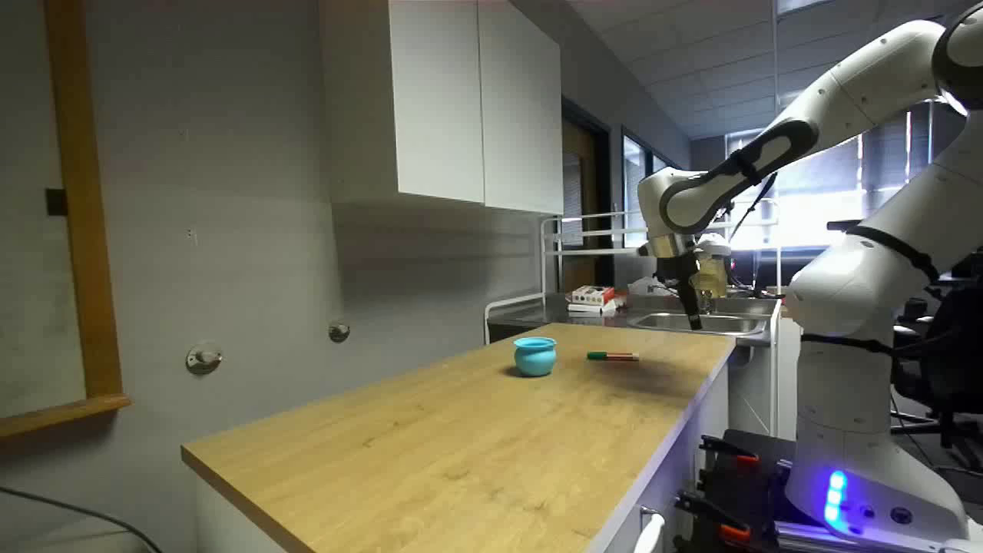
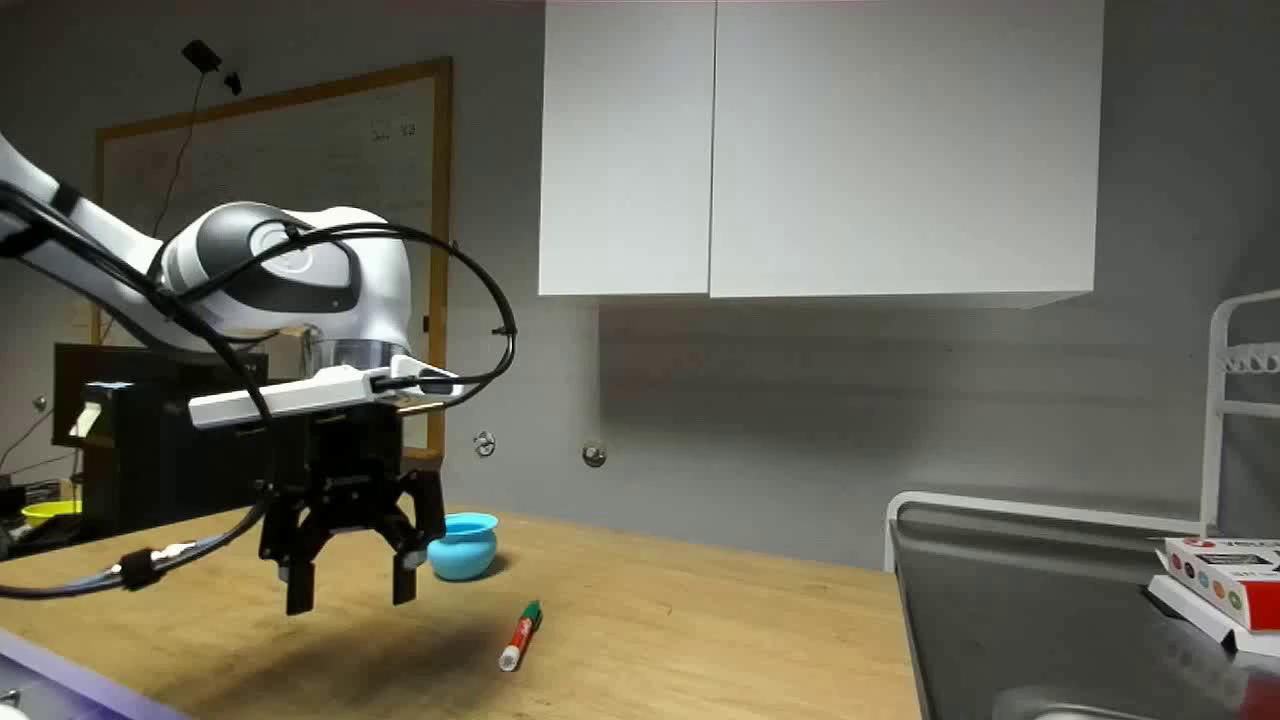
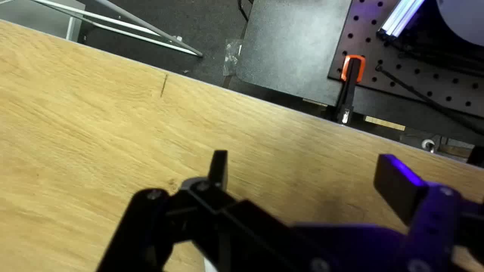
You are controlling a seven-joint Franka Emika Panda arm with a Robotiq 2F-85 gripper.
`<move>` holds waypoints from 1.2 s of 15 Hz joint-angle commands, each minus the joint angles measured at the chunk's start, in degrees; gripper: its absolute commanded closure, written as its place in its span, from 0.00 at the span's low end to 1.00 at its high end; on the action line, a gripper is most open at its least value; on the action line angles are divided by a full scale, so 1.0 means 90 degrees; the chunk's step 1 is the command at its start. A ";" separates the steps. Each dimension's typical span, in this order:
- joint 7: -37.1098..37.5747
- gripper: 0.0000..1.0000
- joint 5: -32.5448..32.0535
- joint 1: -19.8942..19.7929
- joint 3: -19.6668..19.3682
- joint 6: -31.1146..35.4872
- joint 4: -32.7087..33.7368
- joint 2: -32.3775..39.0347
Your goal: Pick the marker and put it in the cup
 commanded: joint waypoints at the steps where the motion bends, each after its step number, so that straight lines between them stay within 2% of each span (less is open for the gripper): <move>1: 0.0051 0.00 -0.0051 0.0100 -0.0085 -0.0046 0.0010 -0.0009; 11: 0.0085 0.00 -0.0059 0.0126 -0.0055 -0.0006 0.0040 0.0075; 18: 0.0156 0.00 0.0013 0.0627 0.0142 0.0568 0.0437 0.0823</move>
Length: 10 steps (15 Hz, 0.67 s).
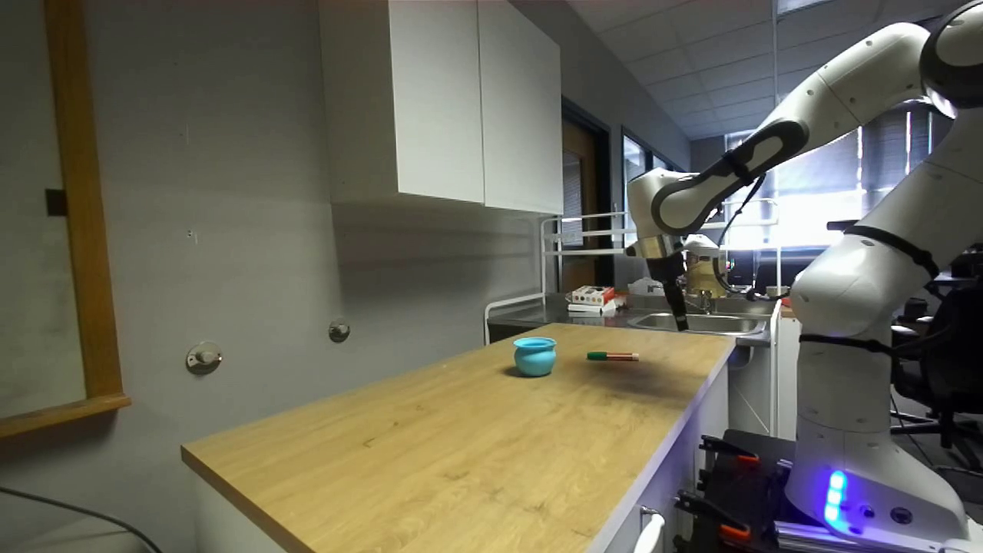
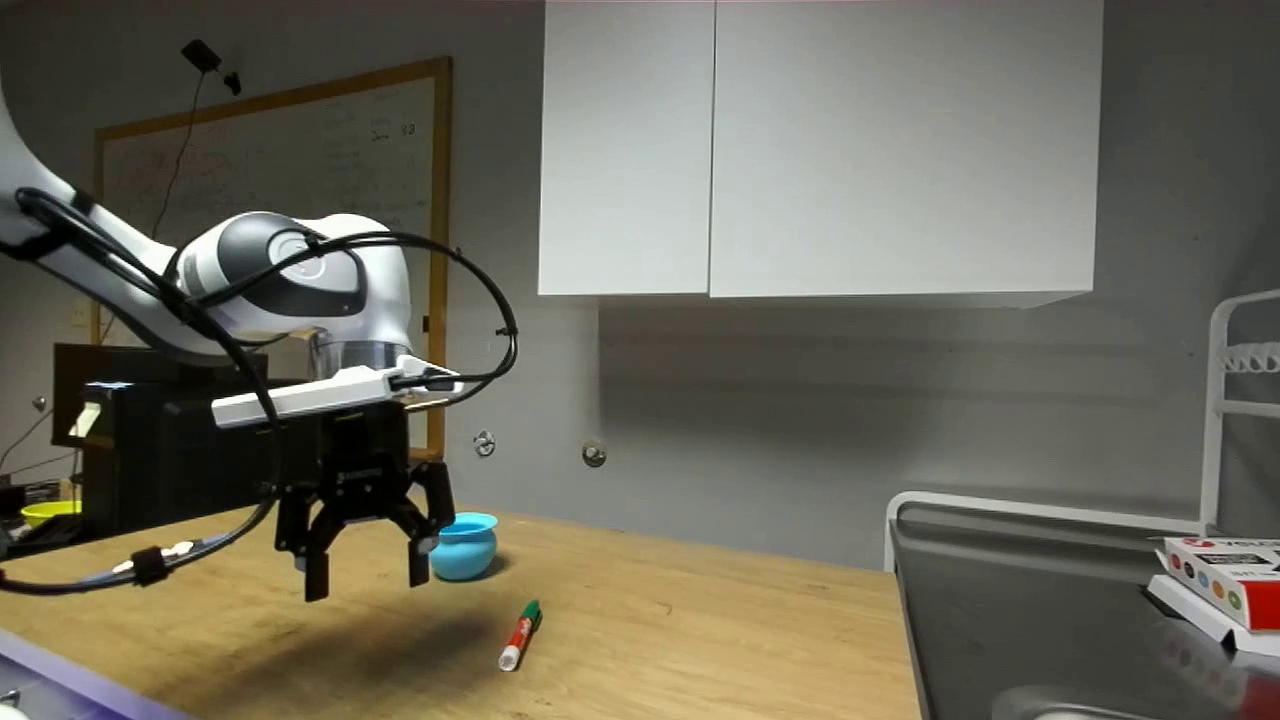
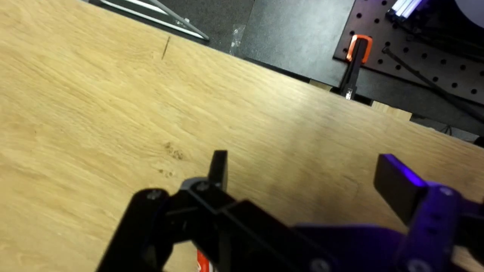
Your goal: Pick the marker and put it in the cup
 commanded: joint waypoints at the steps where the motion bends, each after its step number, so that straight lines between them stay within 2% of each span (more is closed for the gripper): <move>1: 0.0108 0.00 0.0016 0.0290 0.0099 0.0405 0.0378 0.0672; 10: -0.0423 0.00 0.0437 0.0449 -0.0123 0.1400 0.1750 0.2713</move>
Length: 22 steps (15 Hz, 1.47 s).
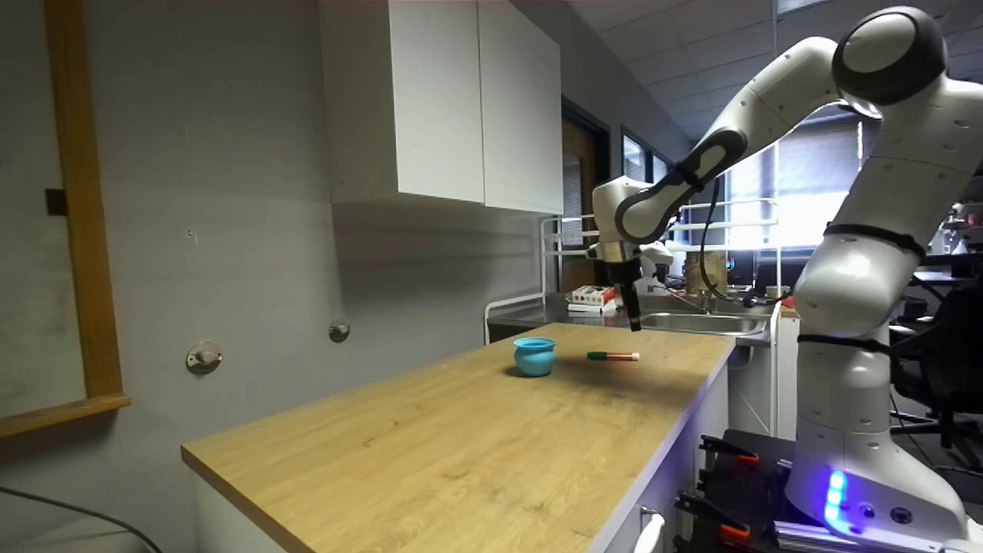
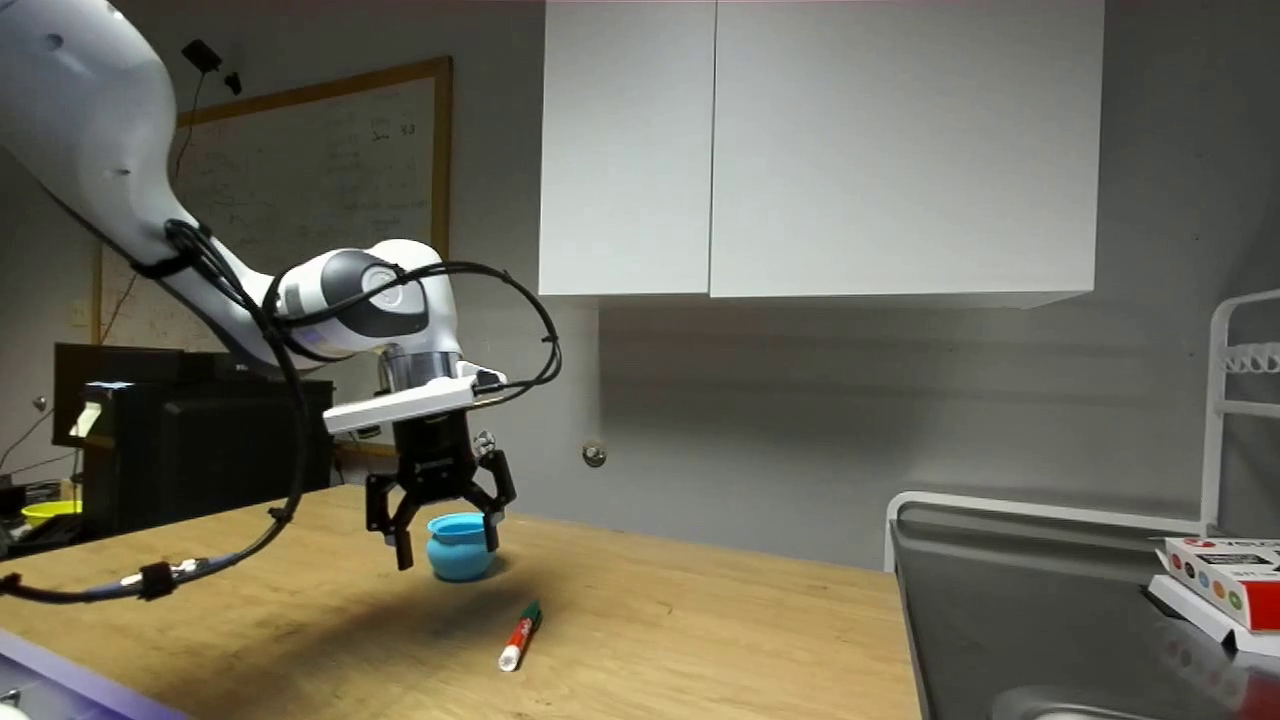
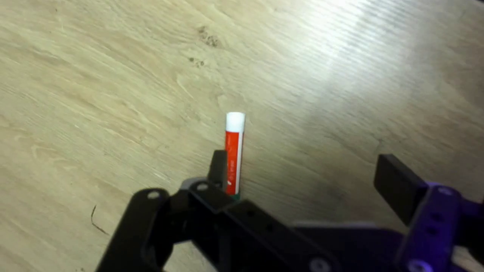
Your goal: Pick the marker and put it in the cup
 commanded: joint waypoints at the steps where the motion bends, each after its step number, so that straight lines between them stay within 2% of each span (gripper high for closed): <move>1: -0.0542 0.00 0.0468 0.0024 -0.0210 0.0213 0.0788 0.1120; 8: -0.2043 0.00 0.1502 -0.0200 -0.0366 0.0485 0.1696 0.2438; 15: -0.2770 0.00 0.1720 -0.0647 -0.0264 0.0638 0.2303 0.3403; 21: -0.3097 0.00 0.1957 -0.0897 -0.0159 0.0653 0.2550 0.3825; 22: -0.3085 0.25 0.1991 -0.0920 -0.0145 0.0669 0.2566 0.3869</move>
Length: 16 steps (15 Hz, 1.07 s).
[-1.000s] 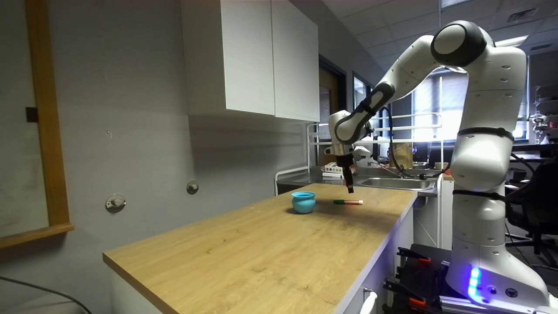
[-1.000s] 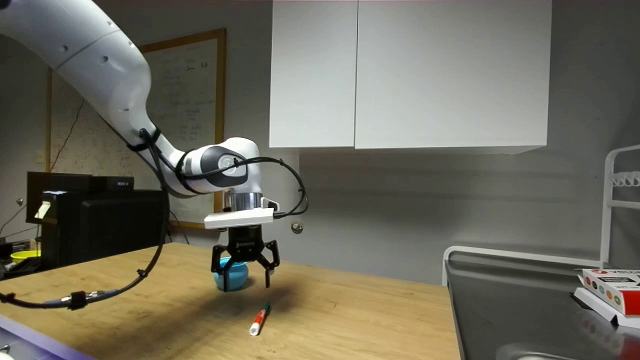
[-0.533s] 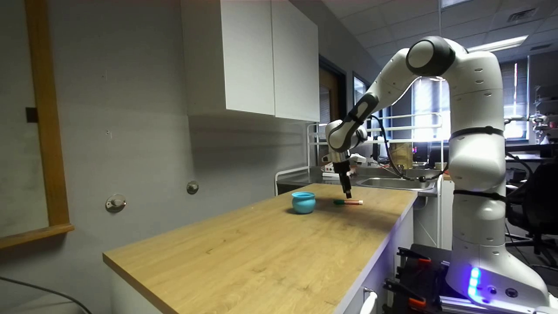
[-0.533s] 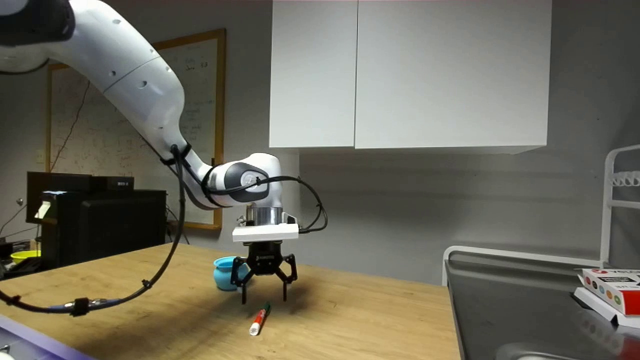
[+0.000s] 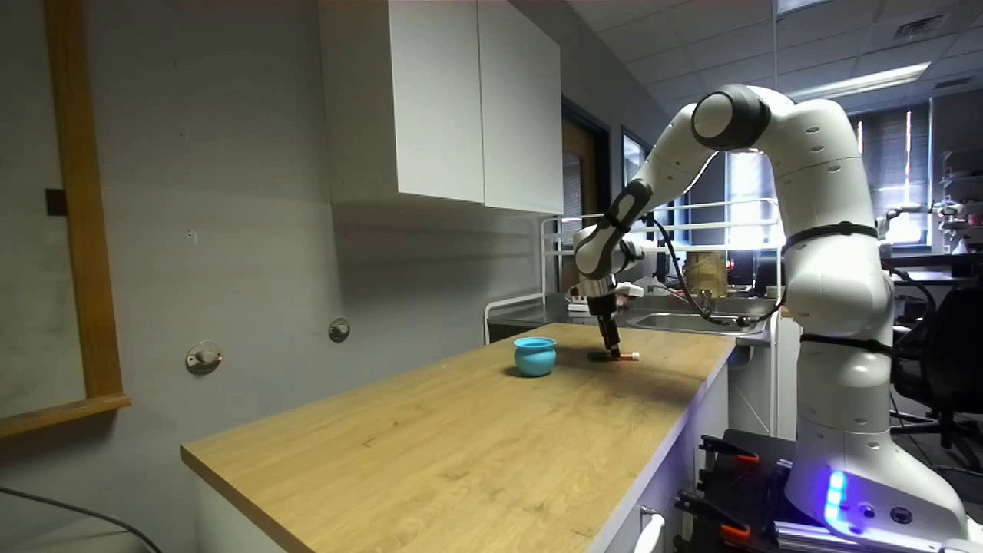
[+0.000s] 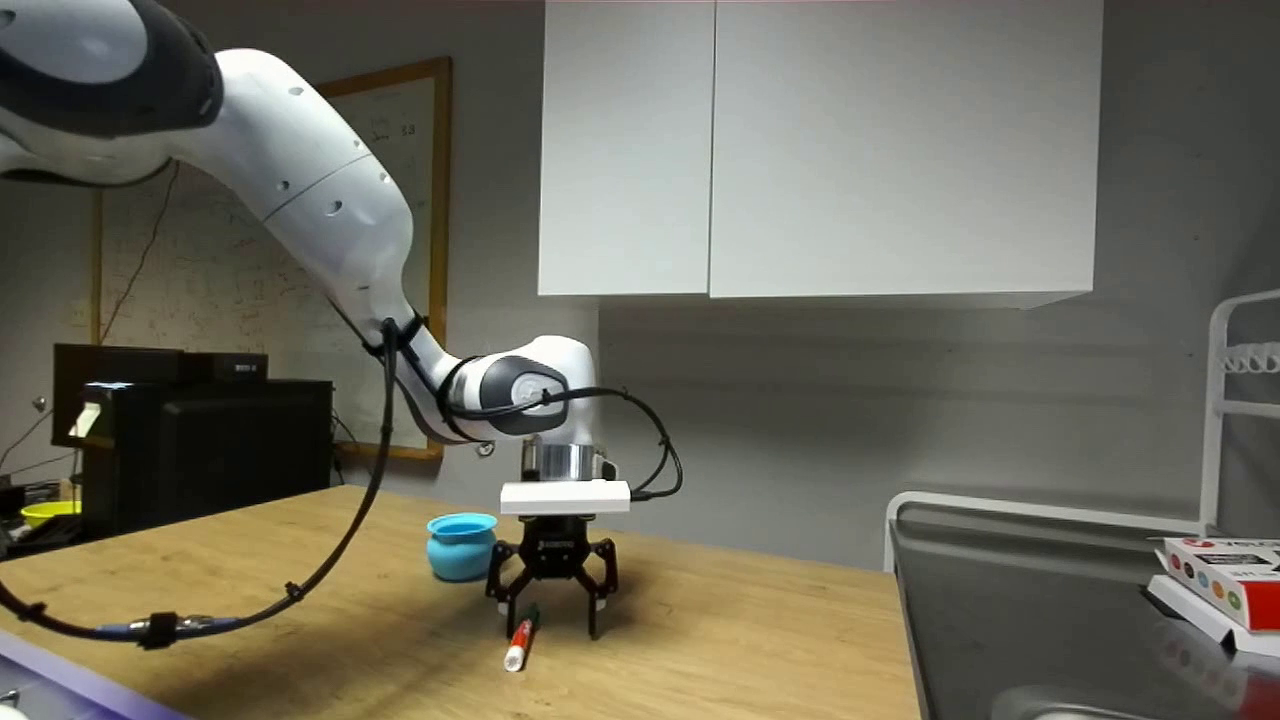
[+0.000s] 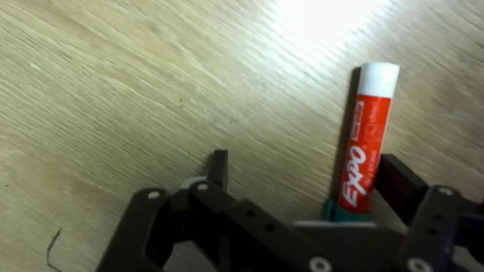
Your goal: Pick the marker and put it in the cup
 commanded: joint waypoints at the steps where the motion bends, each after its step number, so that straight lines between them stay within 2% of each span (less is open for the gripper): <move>1: -0.0212 0.27 0.0230 -0.0197 0.0163 -0.0009 0.0222 0.0266; 9: -0.0089 0.88 0.0133 -0.0234 0.0183 -0.0021 0.0236 0.0128; 11: -0.0029 0.93 0.0090 -0.0217 0.0179 -0.0020 0.0205 0.0069; 12: 0.0017 0.89 0.0058 -0.0207 0.0173 -0.0007 0.0173 0.0019; 16: 0.0484 0.88 -0.0279 -0.0114 0.0128 0.0111 -0.0049 -0.0258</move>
